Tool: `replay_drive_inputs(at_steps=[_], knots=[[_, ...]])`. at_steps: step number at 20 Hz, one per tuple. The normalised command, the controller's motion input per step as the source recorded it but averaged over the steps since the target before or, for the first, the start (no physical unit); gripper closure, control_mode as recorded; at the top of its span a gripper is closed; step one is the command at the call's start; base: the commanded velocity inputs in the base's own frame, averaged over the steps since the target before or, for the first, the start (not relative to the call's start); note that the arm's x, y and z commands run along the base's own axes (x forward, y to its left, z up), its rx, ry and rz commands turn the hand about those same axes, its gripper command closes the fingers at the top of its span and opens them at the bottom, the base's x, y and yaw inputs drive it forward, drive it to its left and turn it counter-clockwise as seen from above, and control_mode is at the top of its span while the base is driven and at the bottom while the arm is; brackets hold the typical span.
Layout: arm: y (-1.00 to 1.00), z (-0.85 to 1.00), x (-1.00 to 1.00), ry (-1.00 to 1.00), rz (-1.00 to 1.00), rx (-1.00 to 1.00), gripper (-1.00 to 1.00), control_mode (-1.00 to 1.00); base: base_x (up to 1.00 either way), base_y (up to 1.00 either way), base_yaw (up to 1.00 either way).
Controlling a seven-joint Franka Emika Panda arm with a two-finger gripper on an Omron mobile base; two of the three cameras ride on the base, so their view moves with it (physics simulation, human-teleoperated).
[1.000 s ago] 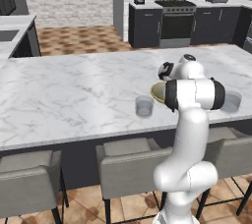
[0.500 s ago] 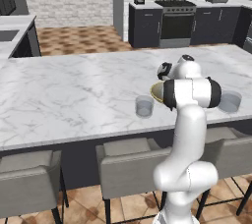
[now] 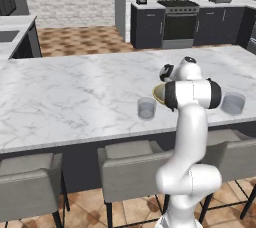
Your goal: There are four ice cubes in the ice bowl. Place two ice cubes in each glass of water.
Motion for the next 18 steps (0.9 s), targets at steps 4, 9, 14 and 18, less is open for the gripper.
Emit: replay_drive_inputs(at_steps=[4,9,14,18], knots=[[-0.08,-0.12,0.2,0.0,0.0,0.0,-1.0,-1.0,0.0,0.0,0.0],[-0.07,-0.13,0.22,0.0,0.0,0.0,-1.0,-1.0,0.0,0.0,0.0],[-0.05,-0.14,0.25,0.0,0.0,0.0,-1.0,-1.0,0.0,0.0,0.0],[-0.03,-0.13,0.27,0.0,0.0,0.0,-1.0,-1.0,0.0,0.0,0.0]])
